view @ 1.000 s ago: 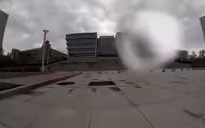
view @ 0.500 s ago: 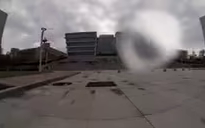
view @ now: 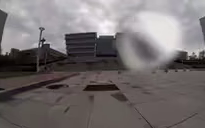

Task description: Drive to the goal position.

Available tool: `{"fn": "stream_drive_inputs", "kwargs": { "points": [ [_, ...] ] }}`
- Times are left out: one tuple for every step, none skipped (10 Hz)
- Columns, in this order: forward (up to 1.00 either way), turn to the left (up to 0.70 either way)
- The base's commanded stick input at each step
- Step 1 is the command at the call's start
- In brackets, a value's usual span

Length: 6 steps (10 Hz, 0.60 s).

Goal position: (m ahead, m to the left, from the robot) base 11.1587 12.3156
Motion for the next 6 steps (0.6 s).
{"fn": "stream_drive_inputs", "kwargs": {
  "points": [
    [0.7,0.0],
    [0.7,0.0],
    [0.7,0.0],
    [0.7,0.0],
    [0.7,0.0],
    [0.7,0.0]
  ]
}}
